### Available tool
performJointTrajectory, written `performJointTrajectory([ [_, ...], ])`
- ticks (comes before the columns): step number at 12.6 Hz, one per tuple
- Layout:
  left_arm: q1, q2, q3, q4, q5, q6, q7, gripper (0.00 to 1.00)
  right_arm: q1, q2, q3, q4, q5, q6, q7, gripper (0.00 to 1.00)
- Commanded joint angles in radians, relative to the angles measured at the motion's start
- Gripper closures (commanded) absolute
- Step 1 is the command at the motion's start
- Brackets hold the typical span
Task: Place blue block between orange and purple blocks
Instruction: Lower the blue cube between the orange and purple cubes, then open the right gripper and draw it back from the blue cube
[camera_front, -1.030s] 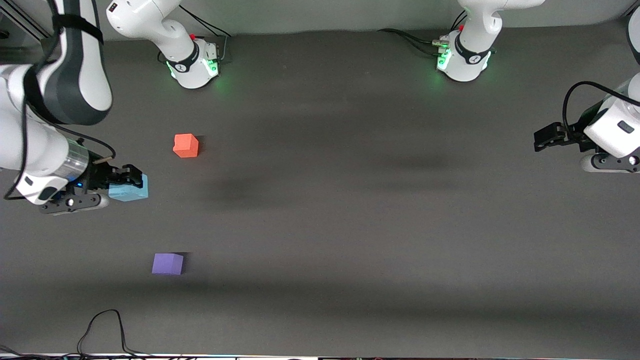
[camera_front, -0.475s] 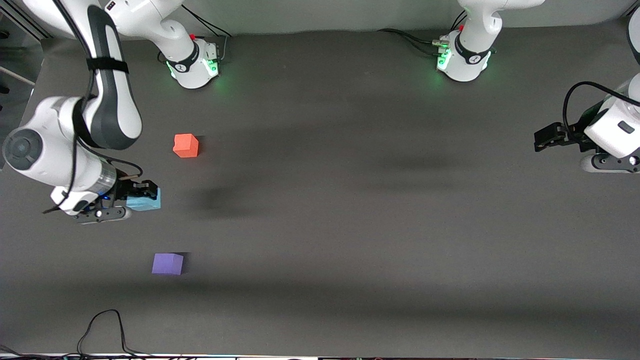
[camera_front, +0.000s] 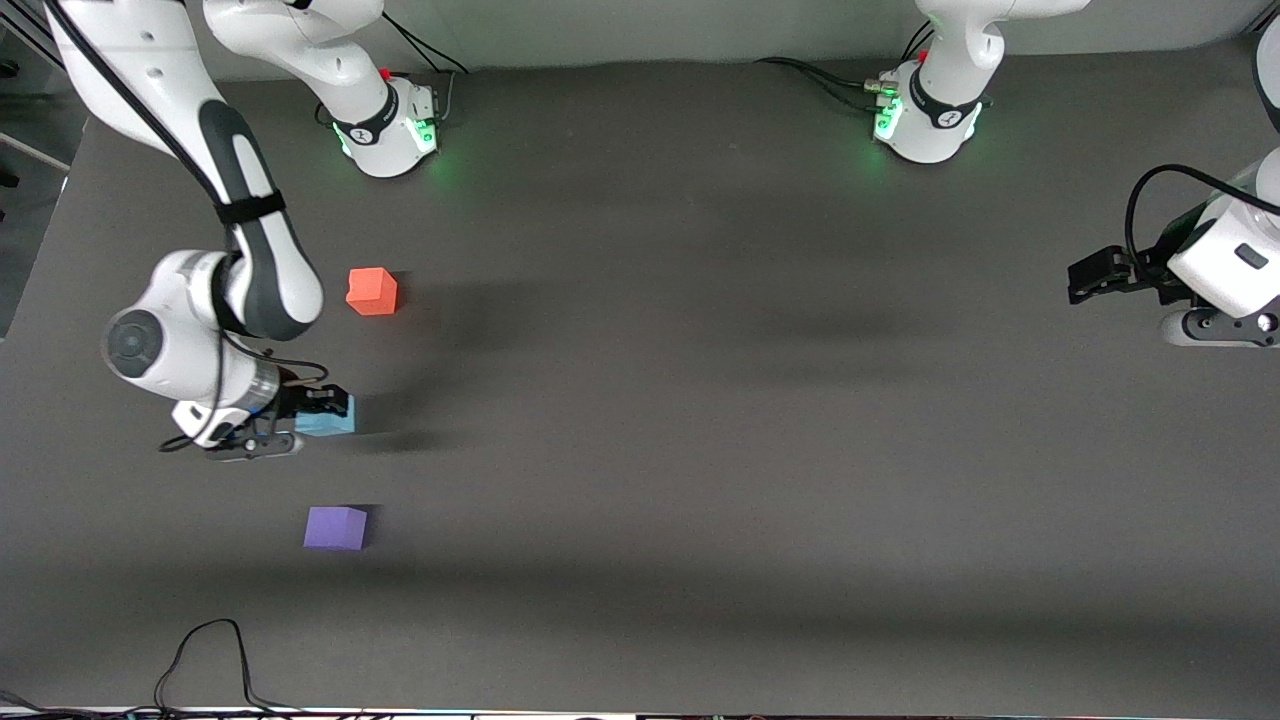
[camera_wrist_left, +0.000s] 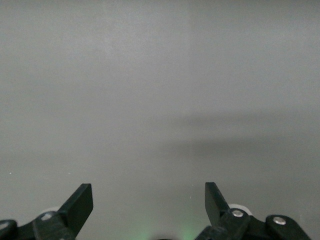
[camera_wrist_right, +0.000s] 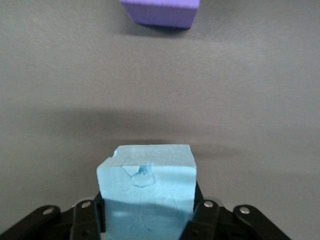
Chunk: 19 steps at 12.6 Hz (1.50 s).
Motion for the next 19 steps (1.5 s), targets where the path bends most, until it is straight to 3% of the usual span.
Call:
performJointTrajectory([
  [1,-0.008,0.007,0.007,0.014,-0.002,-0.001,0.012,0.00,-0.033,0.070,0.056,-0.001,0.013,0.093,-0.016,0.51],
  [3,-0.007,0.007,0.007,0.014,-0.002,-0.001,0.011,0.00,-0.079,0.096,0.104,-0.001,0.013,0.124,-0.013,0.51],
  [11,-0.007,0.009,0.007,0.014,-0.002,0.001,0.006,0.00,-0.094,0.083,0.106,-0.017,0.015,0.095,-0.002,0.50],
  [12,-0.007,0.009,0.007,0.014,-0.002,0.001,0.006,0.00,-0.094,0.080,0.106,-0.017,0.016,0.092,0.000,0.46],
  [13,-0.008,0.009,0.007,0.014,-0.002,0.001,0.006,0.00,-0.094,0.076,0.106,-0.017,0.016,0.091,0.009,0.18],
  [14,-0.008,0.009,0.007,0.014,-0.002,0.002,0.006,0.00,-0.094,0.075,0.106,-0.015,0.016,0.089,0.045,0.00],
  [16,-0.008,0.009,0.007,0.014,-0.002,0.005,0.003,0.00,-0.091,0.031,0.115,-0.006,0.015,0.051,0.079,0.00],
  [19,-0.008,0.009,0.007,0.014,-0.002,0.005,0.001,0.00,-0.093,-0.084,0.121,0.113,0.015,-0.240,0.076,0.00],
])
